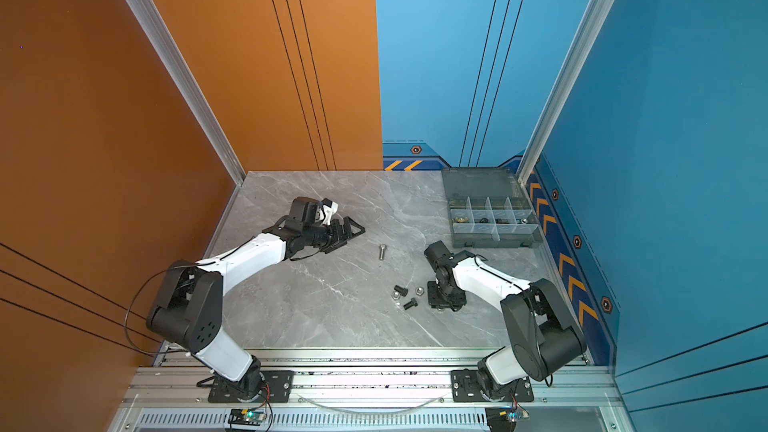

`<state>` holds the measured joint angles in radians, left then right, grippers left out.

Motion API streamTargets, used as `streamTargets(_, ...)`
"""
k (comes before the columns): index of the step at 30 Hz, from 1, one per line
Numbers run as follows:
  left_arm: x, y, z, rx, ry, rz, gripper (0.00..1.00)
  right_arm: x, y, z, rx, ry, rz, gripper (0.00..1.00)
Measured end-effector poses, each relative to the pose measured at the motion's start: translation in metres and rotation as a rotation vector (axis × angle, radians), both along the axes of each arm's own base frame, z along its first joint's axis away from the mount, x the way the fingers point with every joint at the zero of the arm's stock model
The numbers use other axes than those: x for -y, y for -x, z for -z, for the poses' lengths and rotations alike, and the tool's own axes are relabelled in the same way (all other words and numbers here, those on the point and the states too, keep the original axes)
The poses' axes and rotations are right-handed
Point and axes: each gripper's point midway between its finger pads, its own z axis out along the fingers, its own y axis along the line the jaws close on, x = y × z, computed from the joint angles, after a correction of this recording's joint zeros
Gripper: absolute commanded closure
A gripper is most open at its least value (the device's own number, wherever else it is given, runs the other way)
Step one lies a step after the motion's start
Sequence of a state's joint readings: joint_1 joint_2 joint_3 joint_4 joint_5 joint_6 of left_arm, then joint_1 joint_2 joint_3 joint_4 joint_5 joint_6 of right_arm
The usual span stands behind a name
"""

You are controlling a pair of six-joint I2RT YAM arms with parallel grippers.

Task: Sort the screws and nuts into containers
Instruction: 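Lower the open right gripper around a silver hex nut, then close the right gripper on the silver hex nut, then lift the silver hex nut with the right gripper and carry it to the box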

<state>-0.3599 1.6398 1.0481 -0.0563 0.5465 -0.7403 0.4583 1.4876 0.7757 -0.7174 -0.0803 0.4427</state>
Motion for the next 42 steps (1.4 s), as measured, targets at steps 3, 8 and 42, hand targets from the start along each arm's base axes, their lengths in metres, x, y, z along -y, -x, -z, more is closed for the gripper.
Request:
streamTargets(3,0.000,0.000,0.000,0.000,0.000,0.000,0.02,-0.002,0.001,0.000,-0.001,0.000,-0.011,0.59)
streamTargets(8,0.000,0.000,0.000,0.000,0.000,0.001,0.02,-0.004,0.003,0.000,-0.003,0.001,-0.022,0.59)
streamTargets(42,-0.002,0.006,0.013,-0.019,-0.006,0.000,0.02,0.005,-0.077,-0.061,0.140,-0.209,0.144,0.97)
